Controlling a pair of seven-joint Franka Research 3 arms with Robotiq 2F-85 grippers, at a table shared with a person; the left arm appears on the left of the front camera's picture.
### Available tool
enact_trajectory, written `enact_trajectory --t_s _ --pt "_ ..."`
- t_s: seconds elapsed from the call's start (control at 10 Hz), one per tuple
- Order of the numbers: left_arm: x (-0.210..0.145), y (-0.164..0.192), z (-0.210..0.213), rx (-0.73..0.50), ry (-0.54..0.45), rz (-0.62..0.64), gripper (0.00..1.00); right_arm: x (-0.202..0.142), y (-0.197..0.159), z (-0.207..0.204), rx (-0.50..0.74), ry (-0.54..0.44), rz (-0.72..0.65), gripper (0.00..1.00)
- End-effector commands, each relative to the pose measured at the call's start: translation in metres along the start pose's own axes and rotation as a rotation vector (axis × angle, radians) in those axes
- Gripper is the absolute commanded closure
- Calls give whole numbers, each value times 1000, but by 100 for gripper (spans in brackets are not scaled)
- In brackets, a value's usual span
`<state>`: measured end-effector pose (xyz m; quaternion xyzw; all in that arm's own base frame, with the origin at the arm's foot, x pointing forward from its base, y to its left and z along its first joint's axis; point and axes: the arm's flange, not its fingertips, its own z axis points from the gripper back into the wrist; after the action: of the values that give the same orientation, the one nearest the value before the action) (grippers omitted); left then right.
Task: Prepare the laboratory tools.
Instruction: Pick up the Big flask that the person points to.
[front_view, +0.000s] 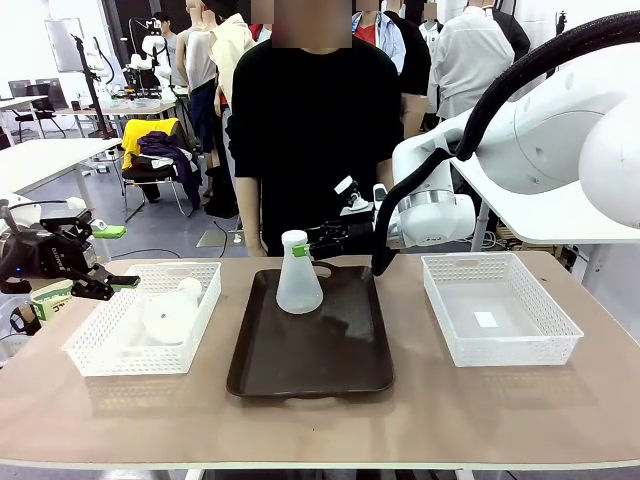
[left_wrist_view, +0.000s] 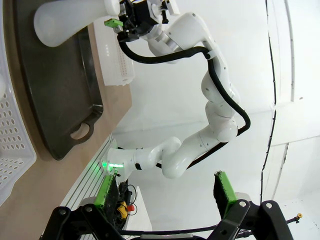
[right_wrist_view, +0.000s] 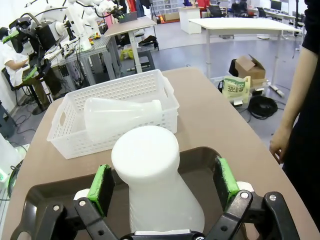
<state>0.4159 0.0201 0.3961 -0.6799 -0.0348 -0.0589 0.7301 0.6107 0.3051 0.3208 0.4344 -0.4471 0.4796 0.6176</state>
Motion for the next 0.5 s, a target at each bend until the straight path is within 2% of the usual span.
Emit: enact_trajectory --t_s 0.0,0.2,0.4 --pt "0 -2 1 13 -1 6 0 -2 -1 -1 5 -6 2 0" --pt "0 -2 1 13 -1 6 0 0 0 0 0 0 0 0" --pt "0 -2 1 13 -1 6 0 25 3 17 -2 102 21 0"
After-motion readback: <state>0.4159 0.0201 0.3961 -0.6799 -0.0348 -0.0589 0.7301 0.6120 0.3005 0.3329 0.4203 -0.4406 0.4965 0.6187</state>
